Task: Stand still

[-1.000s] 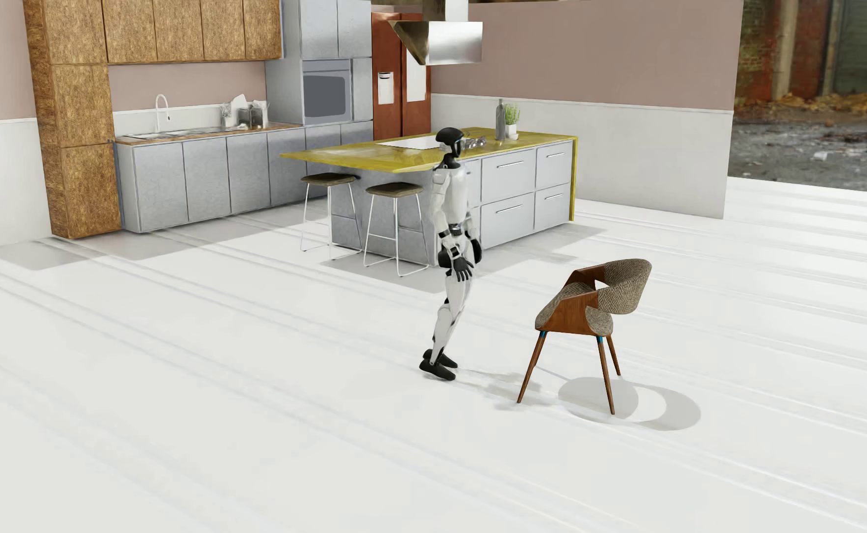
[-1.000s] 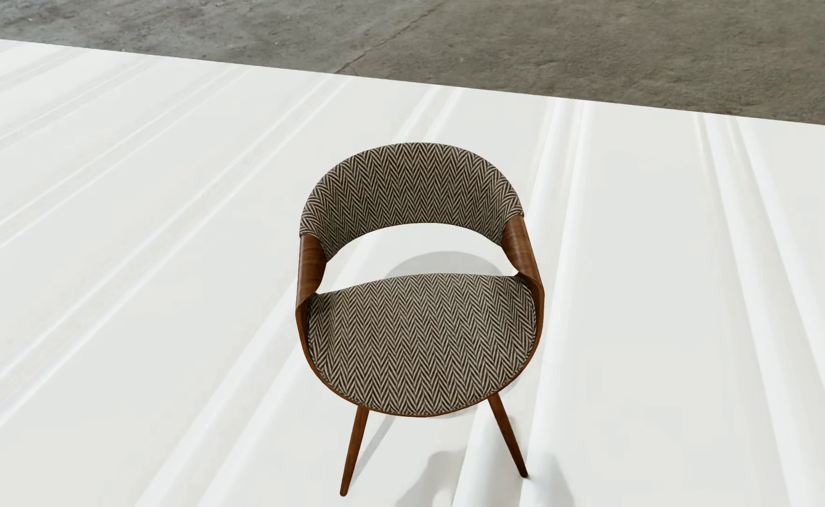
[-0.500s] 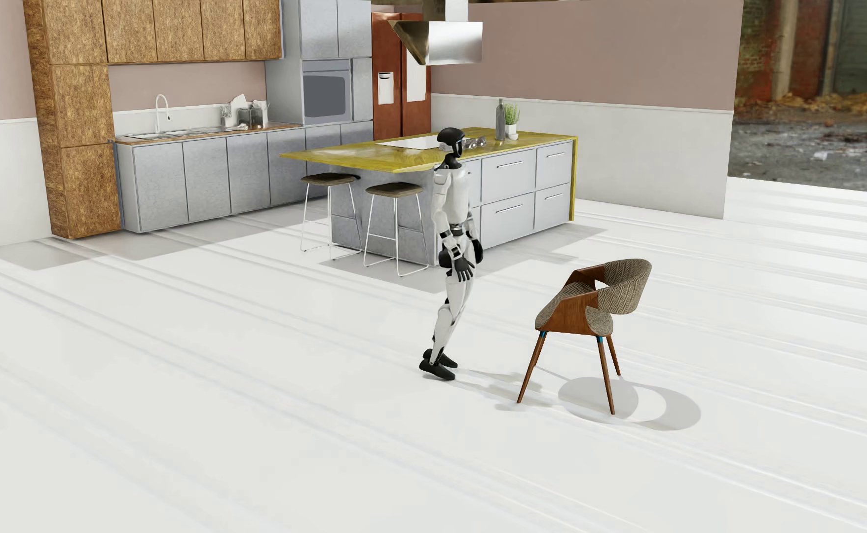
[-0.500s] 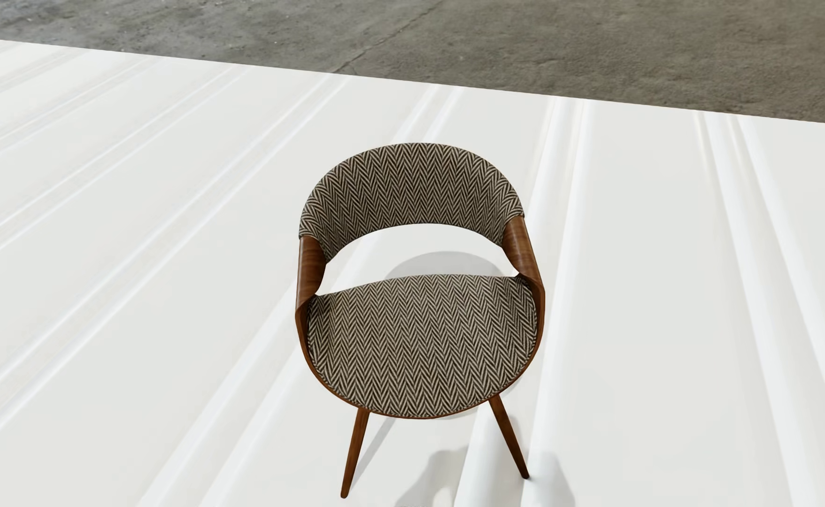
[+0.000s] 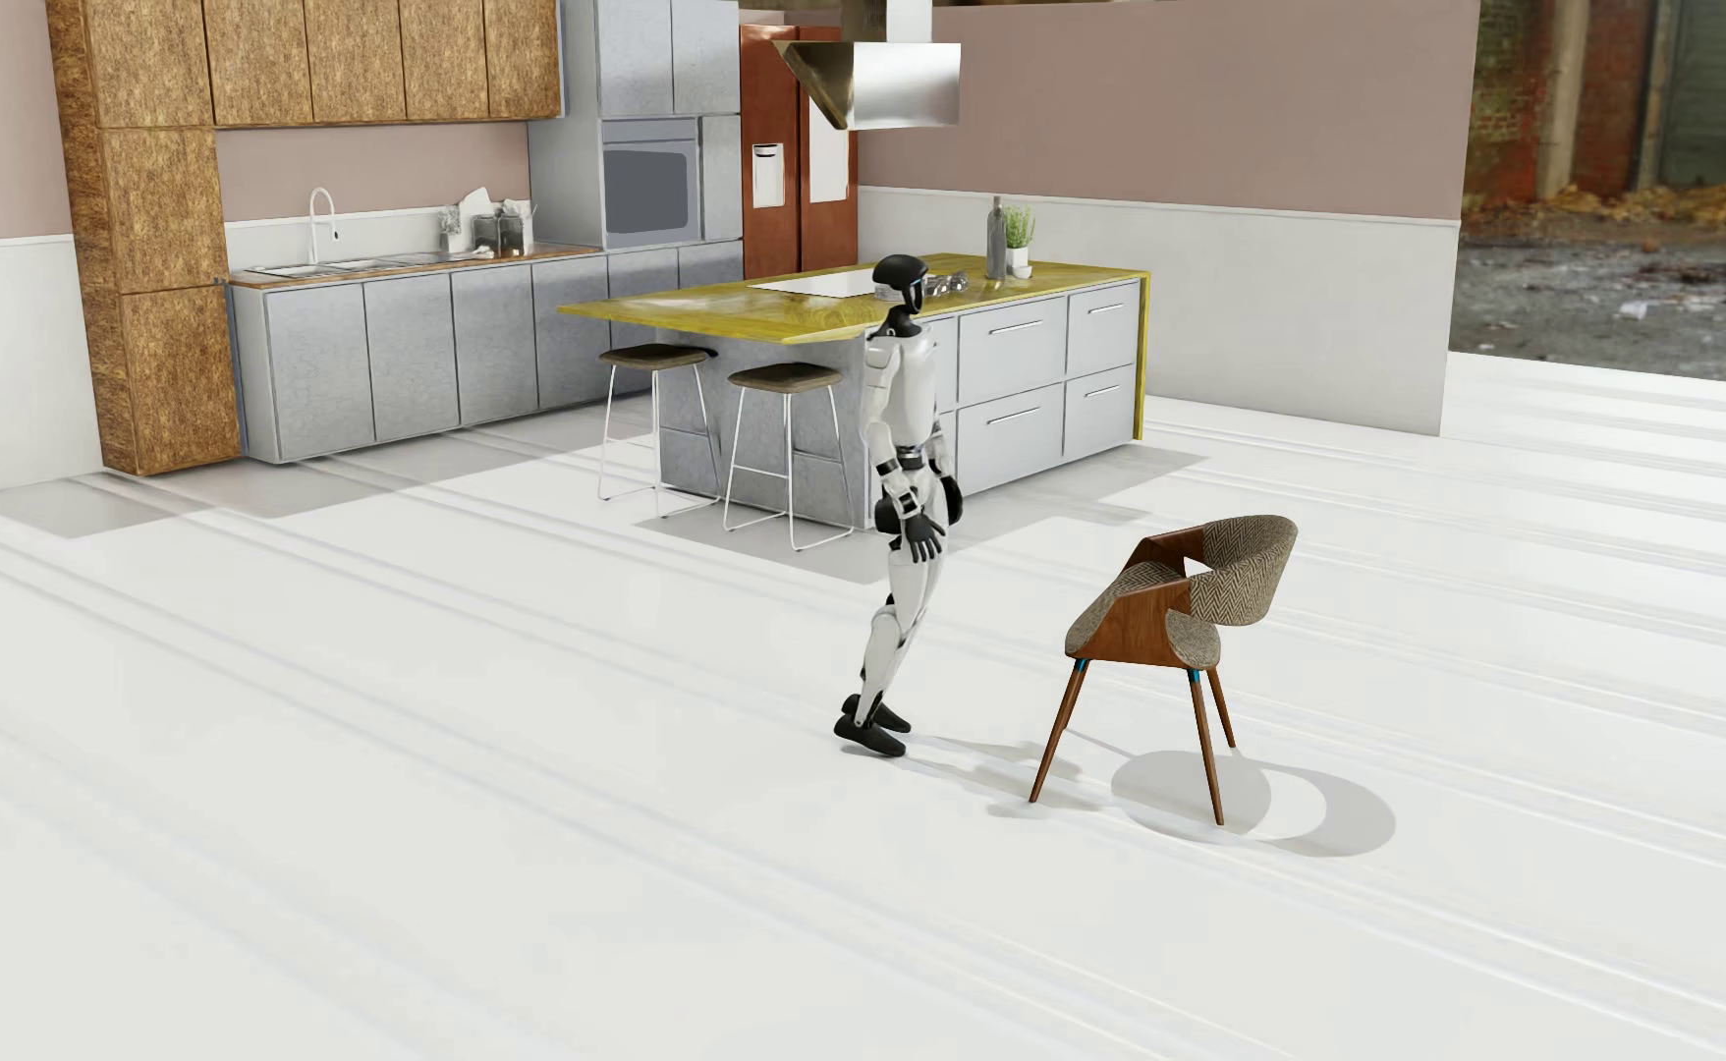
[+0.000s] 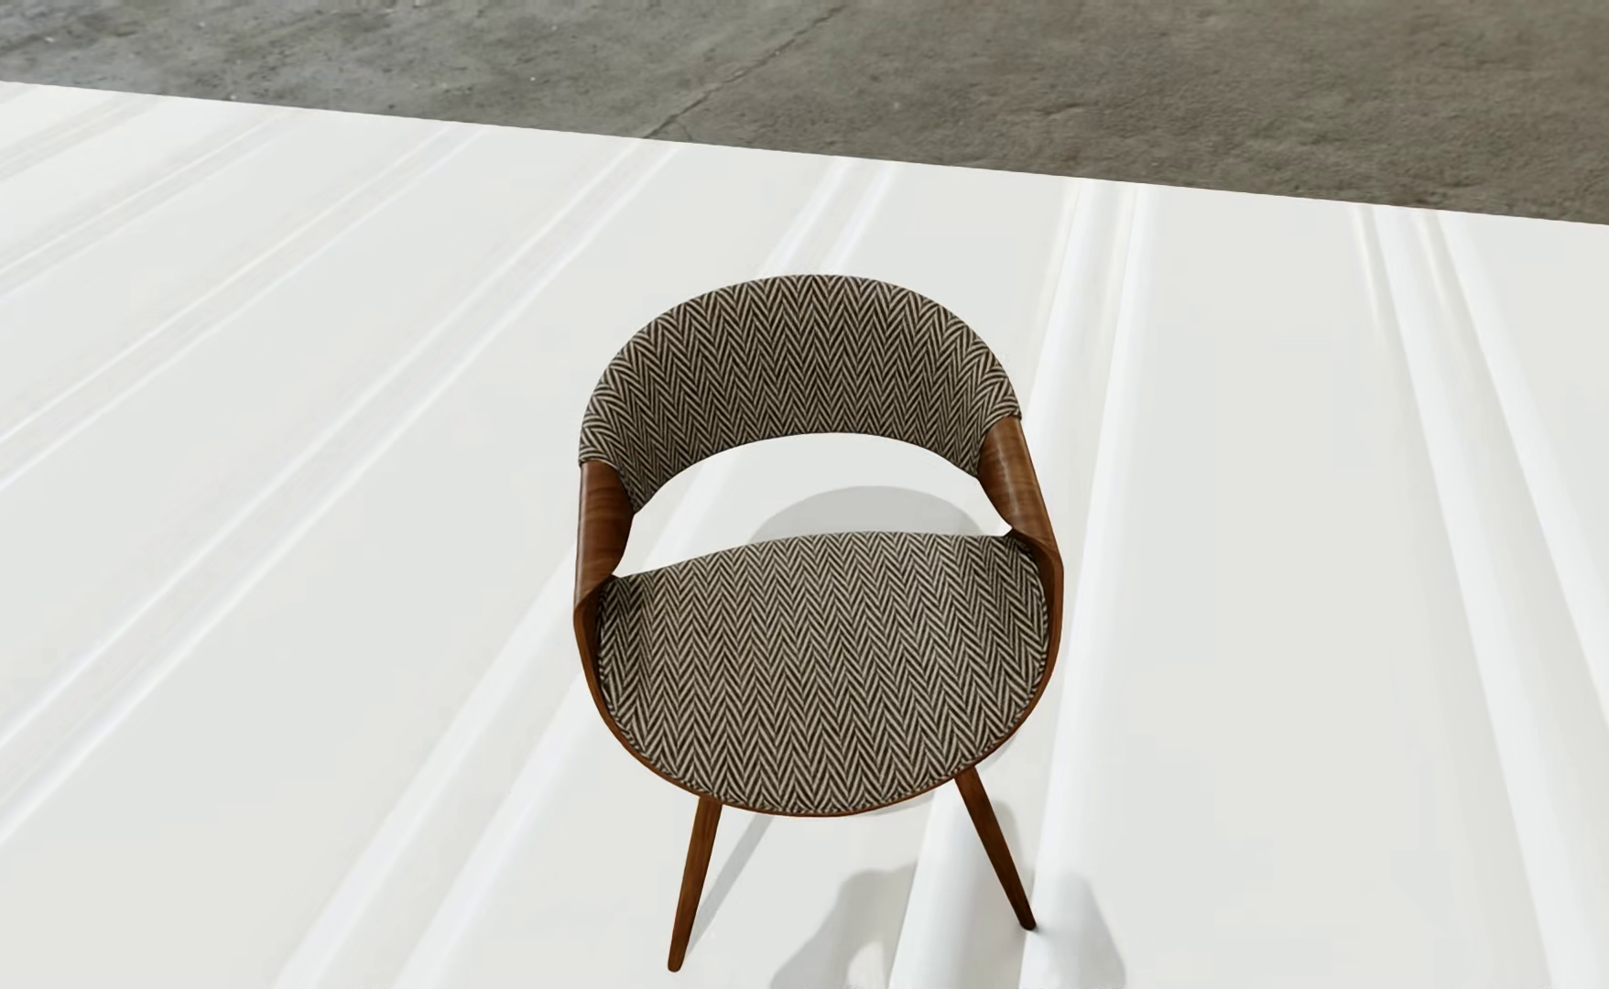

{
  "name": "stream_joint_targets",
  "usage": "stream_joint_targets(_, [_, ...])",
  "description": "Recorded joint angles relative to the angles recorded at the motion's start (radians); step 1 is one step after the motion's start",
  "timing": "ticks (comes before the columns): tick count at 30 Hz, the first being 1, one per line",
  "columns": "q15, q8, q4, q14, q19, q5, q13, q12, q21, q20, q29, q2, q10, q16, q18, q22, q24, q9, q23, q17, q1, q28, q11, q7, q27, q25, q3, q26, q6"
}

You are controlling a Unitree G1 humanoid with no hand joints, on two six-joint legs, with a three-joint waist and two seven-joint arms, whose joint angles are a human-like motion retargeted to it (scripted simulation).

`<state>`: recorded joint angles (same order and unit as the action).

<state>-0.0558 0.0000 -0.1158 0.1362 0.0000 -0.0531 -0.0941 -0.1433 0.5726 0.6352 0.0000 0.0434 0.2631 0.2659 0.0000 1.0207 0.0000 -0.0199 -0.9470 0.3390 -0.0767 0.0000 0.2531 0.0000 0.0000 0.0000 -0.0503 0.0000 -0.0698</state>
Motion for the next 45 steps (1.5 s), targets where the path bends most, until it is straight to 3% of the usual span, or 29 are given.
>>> stream_joint_targets(45, [-0.017, 0.000, -0.008, -0.021, 0.000, 0.001, 0.005, 0.016, 0.031, 0.032, 0.000, 0.006, -0.021, -0.001, 0.000, 0.015, 0.000, -0.013, -0.002, 0.000, 0.002, 0.000, -0.020, 0.000, 0.000, 0.000, 0.008, 0.000, 0.002])
